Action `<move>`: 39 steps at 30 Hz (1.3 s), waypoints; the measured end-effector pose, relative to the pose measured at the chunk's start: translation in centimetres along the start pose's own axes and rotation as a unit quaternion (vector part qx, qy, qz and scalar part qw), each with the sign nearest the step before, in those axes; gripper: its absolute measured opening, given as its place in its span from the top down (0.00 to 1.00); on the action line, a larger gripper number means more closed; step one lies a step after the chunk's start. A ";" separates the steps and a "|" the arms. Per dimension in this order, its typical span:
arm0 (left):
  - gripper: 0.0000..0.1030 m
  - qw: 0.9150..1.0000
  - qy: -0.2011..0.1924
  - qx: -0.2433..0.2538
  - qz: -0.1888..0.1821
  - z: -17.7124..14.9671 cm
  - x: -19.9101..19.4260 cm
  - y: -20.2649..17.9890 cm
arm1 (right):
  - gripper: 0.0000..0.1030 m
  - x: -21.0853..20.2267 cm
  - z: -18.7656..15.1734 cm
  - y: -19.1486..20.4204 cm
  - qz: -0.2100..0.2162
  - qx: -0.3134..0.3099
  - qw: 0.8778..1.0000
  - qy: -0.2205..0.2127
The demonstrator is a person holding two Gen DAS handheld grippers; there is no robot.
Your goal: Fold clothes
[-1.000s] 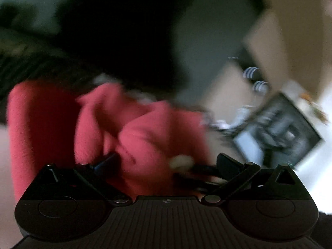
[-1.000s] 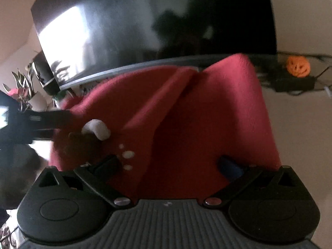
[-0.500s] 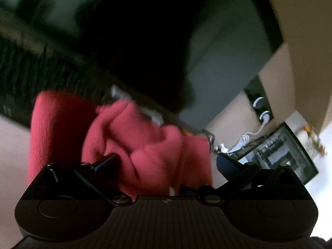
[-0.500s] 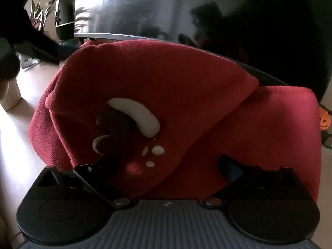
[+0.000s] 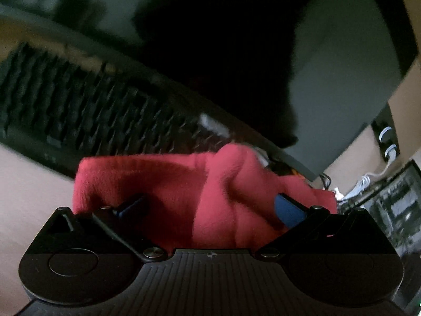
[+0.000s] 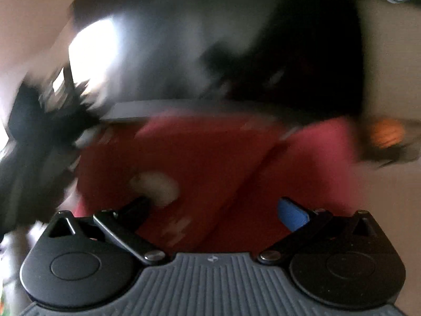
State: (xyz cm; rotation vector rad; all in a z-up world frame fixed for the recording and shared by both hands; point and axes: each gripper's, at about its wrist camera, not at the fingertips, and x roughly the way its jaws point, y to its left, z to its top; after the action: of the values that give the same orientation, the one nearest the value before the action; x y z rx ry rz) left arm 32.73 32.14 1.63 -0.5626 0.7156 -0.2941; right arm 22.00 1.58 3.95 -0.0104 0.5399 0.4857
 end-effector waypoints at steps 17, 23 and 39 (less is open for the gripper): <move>0.00 0.997 -0.043 0.045 0.042 -4.3 -4.1 -1.3 | 0.00 8.8 -1.4 -10.6 -0.189 0.011 0.977 0.102; 0.00 0.991 -0.116 0.035 0.050 -4.2 -5.6 -1.9 | 0.00 7.0 -0.2 -11.2 -0.176 0.030 0.981 0.079; 0.00 0.996 -0.058 -0.057 0.033 -2.0 -2.4 2.0 | 0.00 4.8 0.3 -10.9 -0.166 0.038 0.983 0.071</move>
State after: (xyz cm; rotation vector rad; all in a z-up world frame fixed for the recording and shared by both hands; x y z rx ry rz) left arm 29.75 34.03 0.47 -0.6575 0.6396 -0.1583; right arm 30.62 -5.93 0.59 -0.0623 0.6822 0.1399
